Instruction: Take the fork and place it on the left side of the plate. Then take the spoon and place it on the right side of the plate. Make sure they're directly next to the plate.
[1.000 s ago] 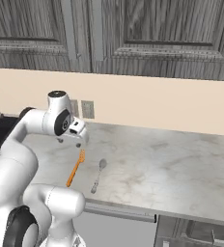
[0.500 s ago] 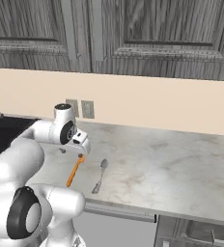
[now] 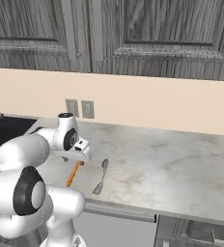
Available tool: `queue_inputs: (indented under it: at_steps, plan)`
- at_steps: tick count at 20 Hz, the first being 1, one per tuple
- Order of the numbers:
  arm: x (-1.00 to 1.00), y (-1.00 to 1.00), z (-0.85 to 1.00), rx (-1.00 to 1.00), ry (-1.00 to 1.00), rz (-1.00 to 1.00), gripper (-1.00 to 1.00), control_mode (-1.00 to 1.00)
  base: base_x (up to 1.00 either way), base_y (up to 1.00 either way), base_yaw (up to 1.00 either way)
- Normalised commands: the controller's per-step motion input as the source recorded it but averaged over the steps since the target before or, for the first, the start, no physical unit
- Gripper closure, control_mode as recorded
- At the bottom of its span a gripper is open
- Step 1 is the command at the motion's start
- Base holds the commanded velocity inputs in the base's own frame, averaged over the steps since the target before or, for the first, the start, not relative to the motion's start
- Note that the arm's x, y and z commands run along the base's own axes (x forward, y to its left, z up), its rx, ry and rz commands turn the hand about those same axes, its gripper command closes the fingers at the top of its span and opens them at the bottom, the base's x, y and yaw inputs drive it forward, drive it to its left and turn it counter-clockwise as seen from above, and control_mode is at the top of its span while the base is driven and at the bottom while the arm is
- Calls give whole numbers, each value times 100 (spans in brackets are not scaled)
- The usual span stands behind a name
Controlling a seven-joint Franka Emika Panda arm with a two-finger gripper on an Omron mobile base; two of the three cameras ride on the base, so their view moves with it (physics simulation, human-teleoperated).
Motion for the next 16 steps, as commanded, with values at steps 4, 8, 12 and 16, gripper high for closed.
queue_inputs:
  at_steps: [4, 8, 12, 16]
  plan:
    - [0, 0, -29, 0, 3, 0, -100, -100, 0, 0, 0]
    - [0, -1, -30, 0, 5, 0, -100, -100, 0, 0, 0]
    - [0, -4, -25, 0, 4, 0, -100, -100, 0, 0, 0]
    - [0, -3, -24, 0, 3, 0, -100, -100, 0, 0, 0]
